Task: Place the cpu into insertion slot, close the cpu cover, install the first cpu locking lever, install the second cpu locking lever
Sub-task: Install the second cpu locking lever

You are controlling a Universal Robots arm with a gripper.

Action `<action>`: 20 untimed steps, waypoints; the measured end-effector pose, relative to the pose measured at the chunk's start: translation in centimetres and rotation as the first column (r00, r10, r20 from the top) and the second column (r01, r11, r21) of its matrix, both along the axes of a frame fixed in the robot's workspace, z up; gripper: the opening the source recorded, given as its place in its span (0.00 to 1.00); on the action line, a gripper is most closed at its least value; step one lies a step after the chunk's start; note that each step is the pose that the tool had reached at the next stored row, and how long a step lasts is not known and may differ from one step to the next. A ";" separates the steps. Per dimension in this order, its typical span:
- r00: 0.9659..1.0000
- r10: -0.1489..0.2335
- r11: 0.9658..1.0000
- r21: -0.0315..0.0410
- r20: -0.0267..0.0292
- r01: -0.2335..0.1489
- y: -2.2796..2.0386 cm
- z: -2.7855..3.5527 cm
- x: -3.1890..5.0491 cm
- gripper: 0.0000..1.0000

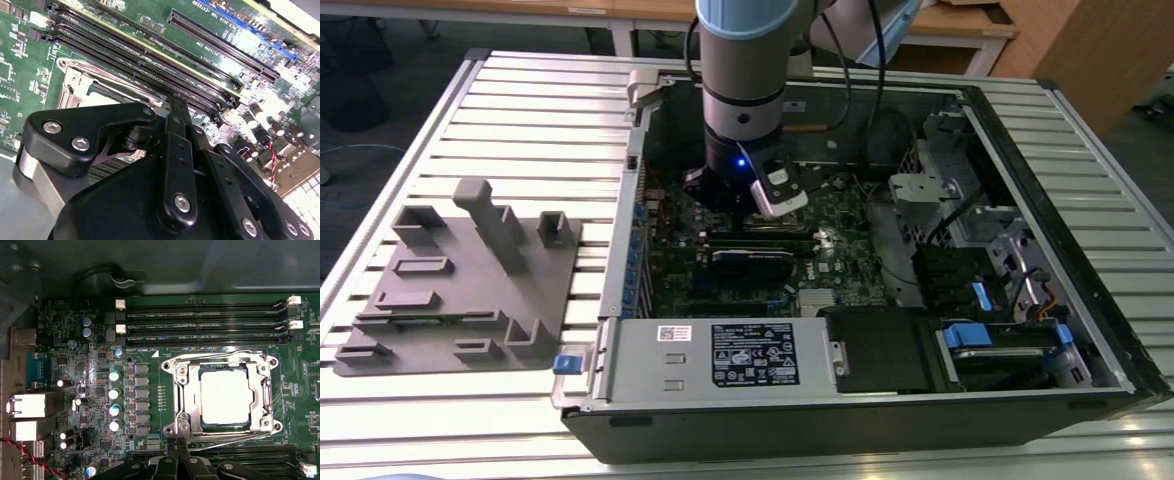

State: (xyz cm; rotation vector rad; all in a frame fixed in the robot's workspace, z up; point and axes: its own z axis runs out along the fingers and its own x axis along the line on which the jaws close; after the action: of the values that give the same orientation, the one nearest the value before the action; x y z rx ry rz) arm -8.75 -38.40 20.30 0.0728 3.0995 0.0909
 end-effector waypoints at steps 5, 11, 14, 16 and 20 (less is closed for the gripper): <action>1.000 0.000 1.000 0.030 0.000 0.000 0.00 -0.03 0.00 0.11; 1.000 0.000 0.999 0.035 0.000 0.000 -0.02 -0.12 -0.01 0.11; 1.000 0.000 0.999 0.035 0.000 0.000 -0.04 -0.32 -0.08 0.11; 1.000 0.000 0.999 0.036 0.000 0.000 -0.06 -0.39 -0.13 0.11; 1.000 0.000 0.999 0.040 0.001 0.000 -0.06 -0.46 -0.19 0.11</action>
State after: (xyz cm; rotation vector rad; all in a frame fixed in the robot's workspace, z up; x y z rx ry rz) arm -8.94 -38.46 19.84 0.0738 3.0974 0.1523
